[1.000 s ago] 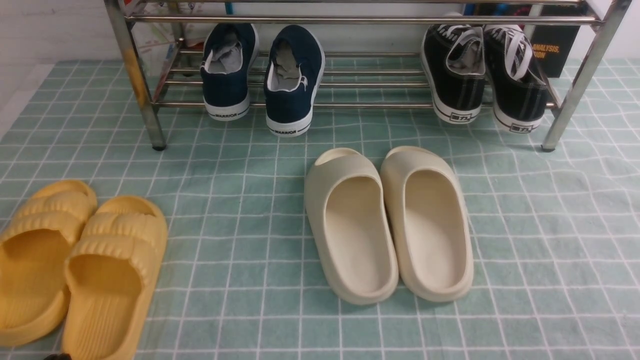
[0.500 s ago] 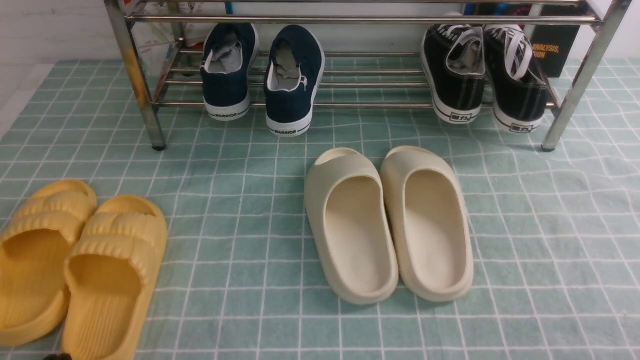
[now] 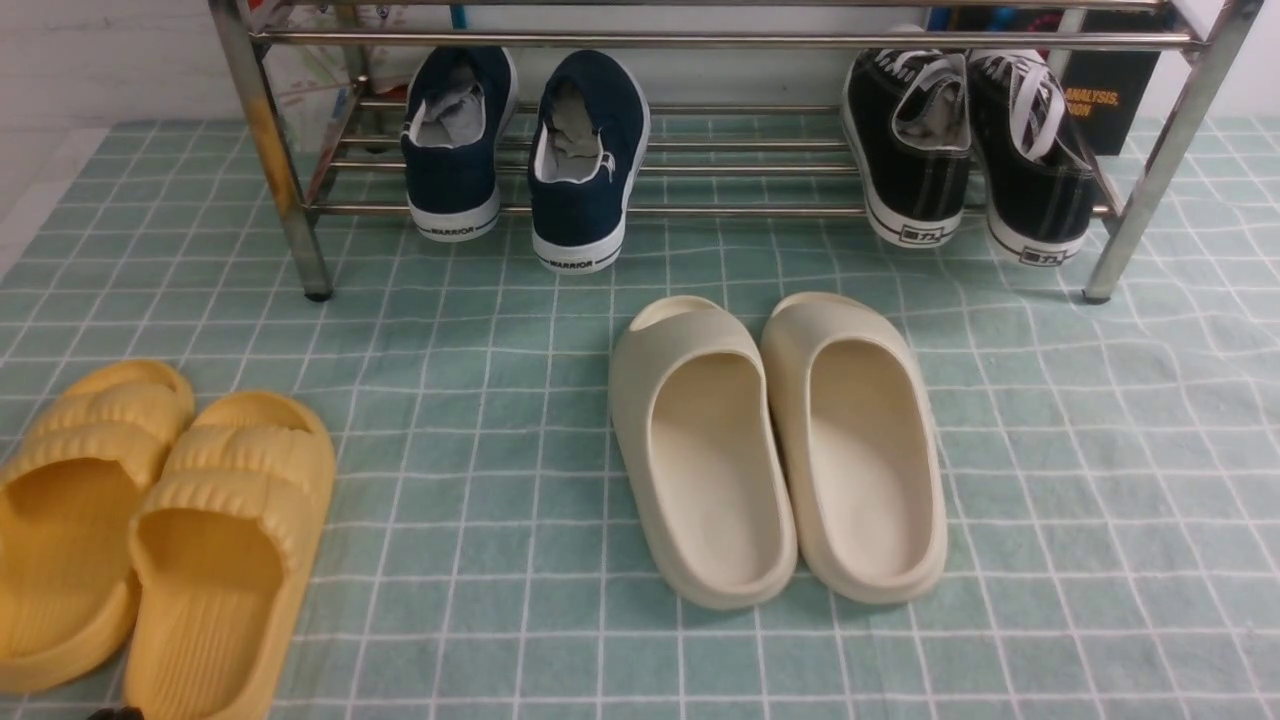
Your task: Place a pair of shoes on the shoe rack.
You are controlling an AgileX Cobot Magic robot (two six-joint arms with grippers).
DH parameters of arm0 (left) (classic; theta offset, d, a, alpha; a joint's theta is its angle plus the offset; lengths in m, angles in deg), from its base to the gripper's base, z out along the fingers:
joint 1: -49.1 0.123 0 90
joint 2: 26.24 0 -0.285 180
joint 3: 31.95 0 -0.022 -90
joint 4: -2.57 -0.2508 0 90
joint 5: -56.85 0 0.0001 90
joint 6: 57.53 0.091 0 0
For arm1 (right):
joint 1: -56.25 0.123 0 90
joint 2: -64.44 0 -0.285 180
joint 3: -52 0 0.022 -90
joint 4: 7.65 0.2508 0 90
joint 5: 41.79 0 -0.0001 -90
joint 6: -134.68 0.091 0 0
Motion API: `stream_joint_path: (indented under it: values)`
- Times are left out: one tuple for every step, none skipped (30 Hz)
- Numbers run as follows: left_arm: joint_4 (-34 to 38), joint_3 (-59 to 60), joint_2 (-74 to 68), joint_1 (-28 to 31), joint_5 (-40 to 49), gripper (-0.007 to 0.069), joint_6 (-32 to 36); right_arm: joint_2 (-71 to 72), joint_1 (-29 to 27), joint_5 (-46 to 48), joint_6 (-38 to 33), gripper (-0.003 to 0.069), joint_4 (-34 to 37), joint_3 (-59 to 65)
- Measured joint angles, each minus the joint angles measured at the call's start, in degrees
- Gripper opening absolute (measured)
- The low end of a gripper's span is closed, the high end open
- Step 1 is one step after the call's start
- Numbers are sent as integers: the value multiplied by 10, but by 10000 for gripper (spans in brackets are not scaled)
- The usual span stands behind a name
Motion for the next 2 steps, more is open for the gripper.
stream_joint_path:
  values:
    - [0,0,0,0,0,82,0,0,0,0,0,58,0,0]
    - [0,0,0,0,0,82,0,0,0,0,0,58,0,0]
